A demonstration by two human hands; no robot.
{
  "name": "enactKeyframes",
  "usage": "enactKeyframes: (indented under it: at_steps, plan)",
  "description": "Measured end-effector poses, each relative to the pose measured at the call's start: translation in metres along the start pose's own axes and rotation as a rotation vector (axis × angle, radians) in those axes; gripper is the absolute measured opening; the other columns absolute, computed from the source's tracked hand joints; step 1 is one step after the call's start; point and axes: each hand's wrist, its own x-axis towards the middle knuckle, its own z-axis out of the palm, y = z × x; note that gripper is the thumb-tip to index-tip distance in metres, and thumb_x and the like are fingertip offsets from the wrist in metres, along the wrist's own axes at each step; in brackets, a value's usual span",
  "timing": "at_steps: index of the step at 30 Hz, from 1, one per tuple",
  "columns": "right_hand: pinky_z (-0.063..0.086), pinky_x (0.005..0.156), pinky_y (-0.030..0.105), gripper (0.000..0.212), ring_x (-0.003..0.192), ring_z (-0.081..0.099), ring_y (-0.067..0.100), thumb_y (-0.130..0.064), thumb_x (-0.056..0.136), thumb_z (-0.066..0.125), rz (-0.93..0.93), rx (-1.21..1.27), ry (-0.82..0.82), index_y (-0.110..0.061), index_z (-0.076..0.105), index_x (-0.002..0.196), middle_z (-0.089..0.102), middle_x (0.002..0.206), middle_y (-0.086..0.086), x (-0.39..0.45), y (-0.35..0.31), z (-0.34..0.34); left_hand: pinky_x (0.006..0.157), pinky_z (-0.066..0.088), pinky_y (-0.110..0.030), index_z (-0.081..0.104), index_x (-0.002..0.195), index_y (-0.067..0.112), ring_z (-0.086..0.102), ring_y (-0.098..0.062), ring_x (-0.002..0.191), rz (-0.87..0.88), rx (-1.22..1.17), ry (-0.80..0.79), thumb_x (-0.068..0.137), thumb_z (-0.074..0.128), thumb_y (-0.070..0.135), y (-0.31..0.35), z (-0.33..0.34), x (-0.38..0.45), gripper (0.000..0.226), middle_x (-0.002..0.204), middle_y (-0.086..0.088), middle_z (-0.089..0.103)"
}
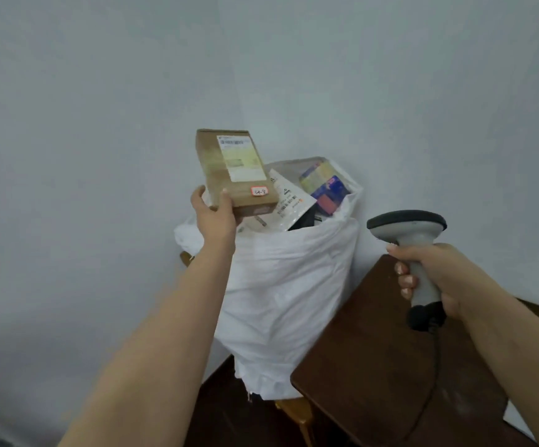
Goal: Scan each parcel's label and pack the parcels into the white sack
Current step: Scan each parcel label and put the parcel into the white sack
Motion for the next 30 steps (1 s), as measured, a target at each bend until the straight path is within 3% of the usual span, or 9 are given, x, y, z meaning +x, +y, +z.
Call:
enactKeyframes:
  at_steps: [3,5,7,10,14,18,21,25,30]
  plan:
    - [0.039,0.036,0.022,0.014,0.035,0.04,0.011,-0.011,0.091,0.066,0.015,-0.012,0.002,-0.006,0.054,0.096,0.047,0.054,0.005,0.012,0.006,0.012,0.086,0.054,-0.036,0.032,0.143,0.037,0.059,-0.028,0.094,0.071,0.214,0.184,0.091,0.054,0.042,0.006,-0.014,0.029,0.057,0.126,-0.011,0.047]
    - [0.039,0.035,0.023,0.015,0.035,0.04,0.011,-0.01,0.091,0.065,0.02,-0.011,0.009,-0.005,0.054,0.098,0.047,0.054,0.005,0.019,0.009,0.015,0.08,0.044,-0.03,0.024,0.15,0.033,0.051,-0.029,0.087,0.058,0.413,0.212,0.096,0.05,0.038,0.004,-0.013,0.04,0.06,0.13,-0.015,0.035]
    - [0.039,0.035,0.023,0.016,0.036,0.041,0.011,-0.011,0.091,0.066,0.032,-0.021,0.02,-0.004,0.055,0.101,0.048,0.054,0.005,0.024,0.013,0.017,0.08,0.04,-0.035,0.023,0.151,0.031,0.052,-0.034,0.095,0.048,0.676,0.146,0.095,0.05,0.048,-0.003,-0.008,0.045,0.064,0.131,-0.018,0.034]
    - [0.04,0.037,0.023,0.017,0.038,0.042,0.011,-0.012,0.09,0.066,0.05,-0.029,0.037,-0.004,0.057,0.102,0.049,0.054,0.004,0.03,0.017,0.016,0.099,0.036,-0.046,0.046,0.139,0.027,0.039,-0.04,0.126,0.028,1.014,-0.119,0.087,0.044,0.07,-0.027,0.003,0.047,0.068,0.137,-0.016,0.041]
    - [0.041,0.038,0.023,0.017,0.037,0.043,0.011,-0.013,0.09,0.067,0.069,-0.025,0.072,-0.005,0.057,0.101,0.05,0.053,0.003,0.036,0.019,0.007,0.111,0.021,-0.06,0.042,0.142,0.03,0.037,-0.033,0.135,0.074,1.015,-0.281,0.084,0.055,0.065,-0.052,0.016,0.049,0.069,0.148,-0.008,0.037]
    - [0.041,0.037,0.023,0.015,0.037,0.042,0.011,-0.013,0.091,0.067,0.075,0.007,0.105,-0.007,0.056,0.098,0.049,0.054,0.003,0.038,0.021,-0.007,0.114,0.008,-0.065,0.028,0.15,0.035,0.027,-0.029,0.144,0.1,1.259,-0.441,0.081,0.051,0.073,-0.058,0.022,0.053,0.082,0.158,-0.006,0.023]
    - [0.041,0.038,0.023,0.015,0.038,0.043,0.011,-0.014,0.09,0.067,0.075,0.026,0.126,-0.008,0.056,0.099,0.05,0.054,0.002,0.037,0.023,-0.014,0.113,0.002,-0.067,0.039,0.144,0.037,0.027,-0.032,0.143,0.149,1.405,-0.436,0.081,0.043,0.078,-0.048,0.033,0.052,0.075,0.153,-0.009,0.033]
    - [0.041,0.038,0.023,0.015,0.039,0.043,0.011,-0.013,0.09,0.068,0.062,0.077,0.198,-0.008,0.056,0.097,0.049,0.057,0.003,0.033,0.025,-0.029,0.113,0.01,-0.06,0.047,0.14,0.028,0.032,-0.037,0.137,0.404,1.32,-0.392,0.086,0.042,0.072,-0.037,0.069,0.027,0.069,0.145,-0.013,0.039]
    - [0.038,0.036,0.021,0.011,0.036,0.039,0.01,-0.011,0.092,0.065,0.061,0.181,0.331,-0.01,0.054,0.093,0.044,0.058,0.003,0.013,0.033,-0.076,0.115,0.016,-0.054,0.052,0.136,0.028,0.042,-0.031,0.129,0.734,1.133,-0.634,0.087,0.054,0.059,-0.05,0.152,-0.046,0.058,0.138,-0.006,0.048]
